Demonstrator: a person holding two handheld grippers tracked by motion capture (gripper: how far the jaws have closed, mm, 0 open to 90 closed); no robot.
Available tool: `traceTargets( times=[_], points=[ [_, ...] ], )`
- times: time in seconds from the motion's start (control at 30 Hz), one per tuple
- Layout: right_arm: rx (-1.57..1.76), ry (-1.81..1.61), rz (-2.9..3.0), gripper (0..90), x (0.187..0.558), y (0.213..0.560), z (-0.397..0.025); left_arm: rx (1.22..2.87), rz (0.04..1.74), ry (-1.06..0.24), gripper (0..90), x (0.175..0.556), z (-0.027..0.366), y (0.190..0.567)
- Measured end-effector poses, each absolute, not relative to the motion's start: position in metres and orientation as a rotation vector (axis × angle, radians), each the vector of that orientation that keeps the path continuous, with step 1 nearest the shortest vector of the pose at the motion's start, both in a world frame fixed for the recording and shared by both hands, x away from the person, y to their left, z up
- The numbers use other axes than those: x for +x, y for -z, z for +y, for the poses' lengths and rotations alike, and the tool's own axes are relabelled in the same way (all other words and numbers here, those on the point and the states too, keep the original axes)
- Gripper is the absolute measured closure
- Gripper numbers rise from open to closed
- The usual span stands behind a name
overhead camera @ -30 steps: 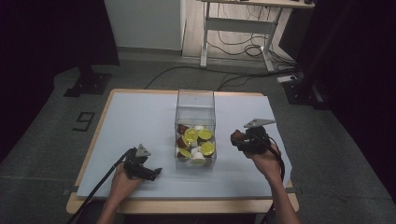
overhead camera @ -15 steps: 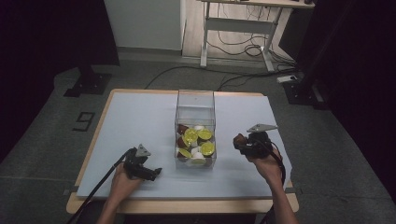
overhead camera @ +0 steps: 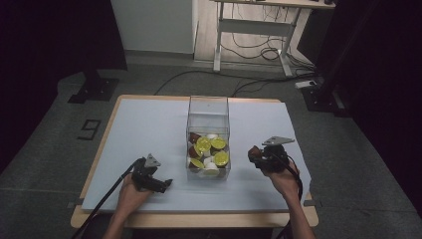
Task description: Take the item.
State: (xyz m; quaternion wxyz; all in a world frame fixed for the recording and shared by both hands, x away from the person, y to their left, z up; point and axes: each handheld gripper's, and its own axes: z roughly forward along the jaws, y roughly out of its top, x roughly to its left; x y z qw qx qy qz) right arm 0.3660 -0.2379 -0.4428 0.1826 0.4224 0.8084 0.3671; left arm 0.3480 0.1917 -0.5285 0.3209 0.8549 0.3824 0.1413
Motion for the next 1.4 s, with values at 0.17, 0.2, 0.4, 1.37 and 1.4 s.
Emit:
traceTargets(
  times=[0.17, 0.2, 0.4, 1.37, 1.4],
  points=[
    [1.183, -1.028, 2.282, 55.9, 0.365, 0.448, -0.237, 2.246, 1.004, -0.371, 0.0, 0.348, 0.192, 0.528],
    [1.182, -1.024, 2.286, 55.8, 0.365, 0.449, -0.237, 2.246, 1.004, -0.371, 0.0, 0.348, 0.192, 0.528],
    [1.180, -1.010, 2.293, 55.9, 0.365, 0.456, -0.236, 2.246, 1.004, -0.371, 0.0, 0.348, 0.192, 0.528],
    [1.153, -0.820, 2.399, 55.5, 0.368, 0.496, -0.226, 2.246, 1.004, -0.372, 0.0, 0.348, 0.192, 0.528],
    [1.157, -0.817, 2.404, 55.5, 0.368, 0.498, -0.227, 2.246, 1.004, -0.372, 0.0, 0.348, 0.192, 0.528]
  ],
)
